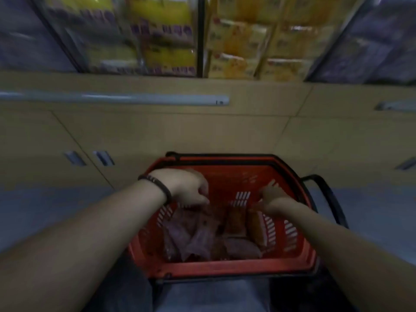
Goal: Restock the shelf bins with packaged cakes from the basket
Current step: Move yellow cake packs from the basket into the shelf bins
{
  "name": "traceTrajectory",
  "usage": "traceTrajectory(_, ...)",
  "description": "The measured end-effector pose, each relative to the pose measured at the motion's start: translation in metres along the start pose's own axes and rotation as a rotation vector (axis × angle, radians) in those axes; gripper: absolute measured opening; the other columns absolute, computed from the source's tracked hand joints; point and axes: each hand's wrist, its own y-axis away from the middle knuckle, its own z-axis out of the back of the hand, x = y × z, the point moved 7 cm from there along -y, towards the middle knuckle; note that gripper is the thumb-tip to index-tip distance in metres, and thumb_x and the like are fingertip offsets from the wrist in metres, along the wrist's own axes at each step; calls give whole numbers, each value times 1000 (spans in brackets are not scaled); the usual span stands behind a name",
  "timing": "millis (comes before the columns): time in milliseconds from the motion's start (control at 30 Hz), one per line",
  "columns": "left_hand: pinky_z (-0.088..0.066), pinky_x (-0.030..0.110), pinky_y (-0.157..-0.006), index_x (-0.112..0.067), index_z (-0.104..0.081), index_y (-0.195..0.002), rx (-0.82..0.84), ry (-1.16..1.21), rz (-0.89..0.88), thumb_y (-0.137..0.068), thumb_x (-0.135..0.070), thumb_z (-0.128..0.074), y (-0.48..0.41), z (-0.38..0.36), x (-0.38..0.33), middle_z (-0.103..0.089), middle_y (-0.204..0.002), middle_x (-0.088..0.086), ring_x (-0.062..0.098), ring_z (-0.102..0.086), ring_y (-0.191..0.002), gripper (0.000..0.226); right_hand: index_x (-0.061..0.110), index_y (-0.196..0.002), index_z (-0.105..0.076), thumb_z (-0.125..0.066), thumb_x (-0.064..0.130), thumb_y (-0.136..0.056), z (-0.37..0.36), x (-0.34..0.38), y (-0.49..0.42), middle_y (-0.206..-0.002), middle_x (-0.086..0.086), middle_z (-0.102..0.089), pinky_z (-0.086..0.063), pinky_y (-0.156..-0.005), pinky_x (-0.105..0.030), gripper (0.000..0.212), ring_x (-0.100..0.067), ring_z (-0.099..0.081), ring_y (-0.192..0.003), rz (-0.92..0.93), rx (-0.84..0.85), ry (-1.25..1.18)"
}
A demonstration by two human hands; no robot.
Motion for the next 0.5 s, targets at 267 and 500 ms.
traceTrajectory(267, -54, 42, -105, -27, -72, -131, 216, 40, -30, -101, -60, -57, -31, -18, -4, -72, -129, -2, 24, -67, -118, 47, 3, -132, -65, -65, 42, -101, -31, -16, -31, -136, -21, -65, -49, -97, -34, 50, -36, -62, -126, -76, -1, 68)
traceTrajectory(500, -51, 38, -102, -26, -70, -133, 325, 29, 2, -104, -60, -51, -34, -32, 2, -69, -132, -1, 24, -63, -119, 48, 15, -129, -70, -54, 42, -82, -114, -34, -86, -137, -16, -66, -42, -111, -34, 57, -35, -61, -128, -2, 49, 183)
